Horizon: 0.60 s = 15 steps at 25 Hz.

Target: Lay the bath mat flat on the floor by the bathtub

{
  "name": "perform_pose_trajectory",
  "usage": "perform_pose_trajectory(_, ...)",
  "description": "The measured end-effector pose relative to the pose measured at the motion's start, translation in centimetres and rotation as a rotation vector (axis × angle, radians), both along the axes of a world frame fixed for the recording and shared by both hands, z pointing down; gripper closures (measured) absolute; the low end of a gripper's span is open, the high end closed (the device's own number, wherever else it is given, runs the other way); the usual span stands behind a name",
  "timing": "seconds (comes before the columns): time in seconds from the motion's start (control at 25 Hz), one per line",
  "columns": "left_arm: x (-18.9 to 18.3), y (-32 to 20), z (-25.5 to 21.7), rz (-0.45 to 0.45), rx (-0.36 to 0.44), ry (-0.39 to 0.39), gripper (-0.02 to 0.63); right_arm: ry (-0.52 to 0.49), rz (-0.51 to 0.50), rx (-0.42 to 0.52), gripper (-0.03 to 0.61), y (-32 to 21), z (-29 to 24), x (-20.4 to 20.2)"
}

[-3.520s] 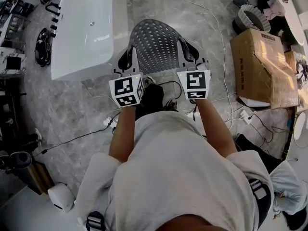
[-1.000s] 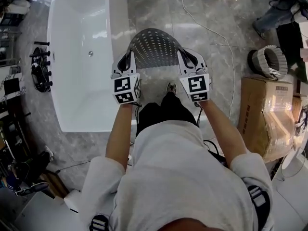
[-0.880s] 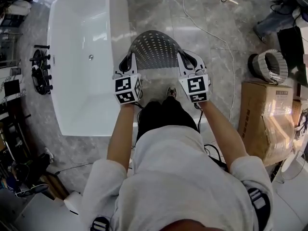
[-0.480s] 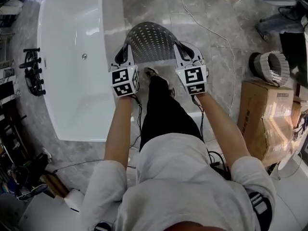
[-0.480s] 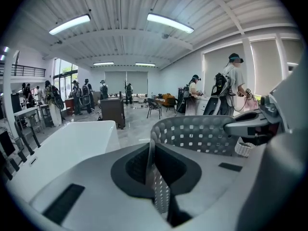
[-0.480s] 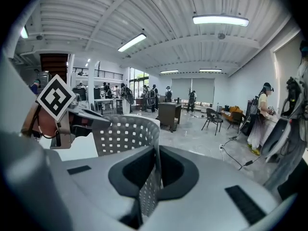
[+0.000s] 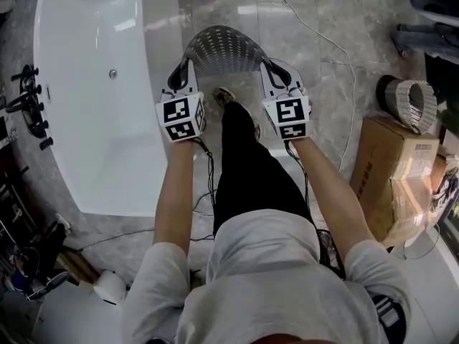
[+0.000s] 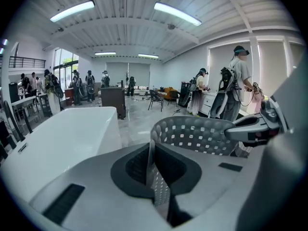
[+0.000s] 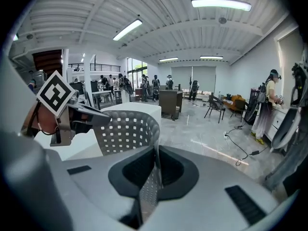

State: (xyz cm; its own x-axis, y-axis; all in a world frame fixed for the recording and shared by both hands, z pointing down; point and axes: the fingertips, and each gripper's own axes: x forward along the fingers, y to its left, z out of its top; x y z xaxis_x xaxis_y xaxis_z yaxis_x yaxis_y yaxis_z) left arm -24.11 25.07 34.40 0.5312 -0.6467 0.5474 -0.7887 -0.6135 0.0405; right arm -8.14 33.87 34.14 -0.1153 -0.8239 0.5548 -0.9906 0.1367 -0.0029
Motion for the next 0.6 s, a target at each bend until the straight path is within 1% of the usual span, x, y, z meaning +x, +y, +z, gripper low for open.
perform_pose_trajectory(0.16,-1.2,-0.1,4.4,-0.015,-0.084,-0.014,0.594,-0.01,-0.012,-0.079,0.557,-0.1,4.1,-1.2)
perform_pose_trajectory(0.32,-3.0,0.1,8.5,-0.034,-0.149,-0.049,0.594,-0.023,-0.025,-0.137,0.557,-0.2,7.9,-2.4)
perform_pose_trajectory(0.6,-4.6,2.5,13.5,-0.049,-0.213,-0.081,0.594,-0.048,-0.026,-0.211,0.557,2.0,12.5,-3.5)
